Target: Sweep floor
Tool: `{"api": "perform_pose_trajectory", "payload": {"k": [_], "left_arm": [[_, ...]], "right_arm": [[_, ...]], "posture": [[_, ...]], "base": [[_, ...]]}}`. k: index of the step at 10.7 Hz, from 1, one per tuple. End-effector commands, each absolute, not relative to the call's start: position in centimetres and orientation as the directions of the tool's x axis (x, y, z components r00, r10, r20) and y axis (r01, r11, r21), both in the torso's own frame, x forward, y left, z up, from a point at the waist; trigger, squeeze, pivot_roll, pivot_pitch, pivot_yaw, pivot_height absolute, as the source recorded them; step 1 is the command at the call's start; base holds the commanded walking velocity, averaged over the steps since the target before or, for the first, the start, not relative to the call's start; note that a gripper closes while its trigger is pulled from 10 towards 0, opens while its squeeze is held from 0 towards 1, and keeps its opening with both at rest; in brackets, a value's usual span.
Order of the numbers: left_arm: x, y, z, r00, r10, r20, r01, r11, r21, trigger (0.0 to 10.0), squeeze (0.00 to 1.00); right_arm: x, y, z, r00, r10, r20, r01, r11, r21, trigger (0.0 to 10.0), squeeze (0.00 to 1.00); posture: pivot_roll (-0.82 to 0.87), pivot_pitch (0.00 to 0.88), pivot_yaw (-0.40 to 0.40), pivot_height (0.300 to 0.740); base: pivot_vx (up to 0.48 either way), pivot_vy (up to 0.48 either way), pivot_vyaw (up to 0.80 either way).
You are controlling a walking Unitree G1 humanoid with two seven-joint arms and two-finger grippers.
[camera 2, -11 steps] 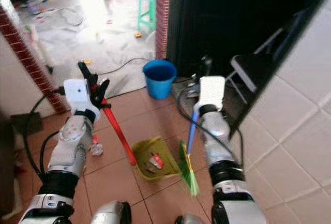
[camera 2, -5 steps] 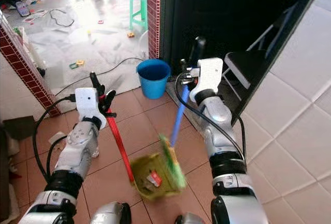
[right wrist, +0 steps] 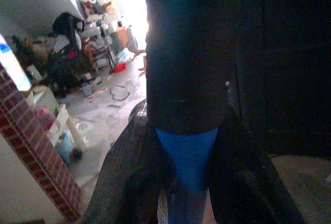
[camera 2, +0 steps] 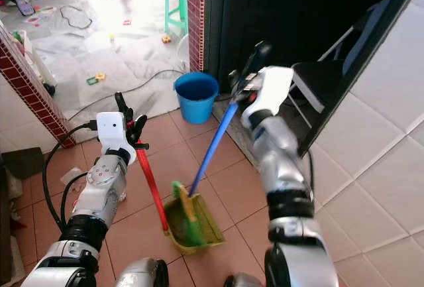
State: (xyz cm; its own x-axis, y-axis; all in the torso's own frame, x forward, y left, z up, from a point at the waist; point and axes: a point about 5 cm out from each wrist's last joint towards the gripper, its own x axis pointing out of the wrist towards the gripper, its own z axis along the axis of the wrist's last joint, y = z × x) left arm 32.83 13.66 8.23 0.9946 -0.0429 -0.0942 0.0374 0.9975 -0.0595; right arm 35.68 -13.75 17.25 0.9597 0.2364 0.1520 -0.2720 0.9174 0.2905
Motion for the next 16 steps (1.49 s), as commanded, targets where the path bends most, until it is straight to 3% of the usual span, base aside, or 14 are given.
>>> {"api": "perform_pose_trajectory", "payload": {"k": [1, 3, 8, 10, 12, 13, 16], "left_arm": [[33.8, 13.3, 10.3, 0.999, -0.046, 0.002, 0.046, 0.996, -0.080, 10.0, 0.00], [33.8, 13.3, 10.3, 0.999, -0.041, 0.001, 0.041, 0.996, -0.082, 10.0, 0.00], [33.7, 13.1, 9.9, 0.999, -0.046, -0.006, 0.046, 0.996, -0.082, 10.0, 0.00], [33.6, 13.1, 9.8, 0.999, -0.050, -0.005, 0.049, 0.995, -0.083, 10.0, 0.00], [33.4, 13.5, 9.9, 0.999, -0.032, 0.009, 0.033, 0.996, -0.078, 10.0, 0.00], [33.7, 14.1, 10.8, 0.999, -0.009, 0.052, 0.013, 0.998, -0.068, 10.0, 0.00], [34.7, 15.8, 15.2, 0.977, 0.051, 0.208, -0.033, 0.996, -0.088, 10.0, 0.00]], "right_arm": [[36.0, -13.8, 19.4, 0.948, 0.220, 0.228, -0.289, 0.896, 0.338, 10.0, 0.00], [36.5, -14.4, 20.8, 0.949, 0.191, 0.252, -0.280, 0.878, 0.388, 10.0, 0.00], [37.5, -17.1, 25.3, 0.914, 0.112, 0.390, -0.239, 0.925, 0.294, 10.0, 0.00], [37.4, -18.5, 27.4, 0.879, 0.074, 0.470, -0.148, 0.982, 0.121, 10.0, 0.00], [37.4, -18.5, 24.4, 0.914, 0.103, 0.393, -0.105, 0.994, -0.017, 10.0, 0.00], [37.0, -18.4, 19.4, 0.962, 0.097, 0.256, -0.088, 0.995, -0.045, 10.0, 0.00], [35.2, -19.0, 12.5, 0.996, 0.039, 0.085, -0.031, 0.996, -0.089, 10.0, 0.00]], "posture": [[-0.06, 0.000, -0.024, 0.740], [-0.06, 0.000, -0.024, 0.740], [-0.06, 0.000, -0.024, 0.740], [-0.06, 0.000, -0.022, 0.740], [-0.06, 0.000, -0.024, 0.740], [-0.06, 0.000, -0.023, 0.740], [-0.05, 0.000, -0.014, 0.740]], "base": [[0.000, 0.000, 0.00], [0.000, 0.000, 0.00], [0.000, 0.000, 0.00], [0.000, 0.000, 0.00], [0.000, 0.000, 0.00], [0.000, 0.000, 0.00], [0.000, 0.000, 0.00]]}}
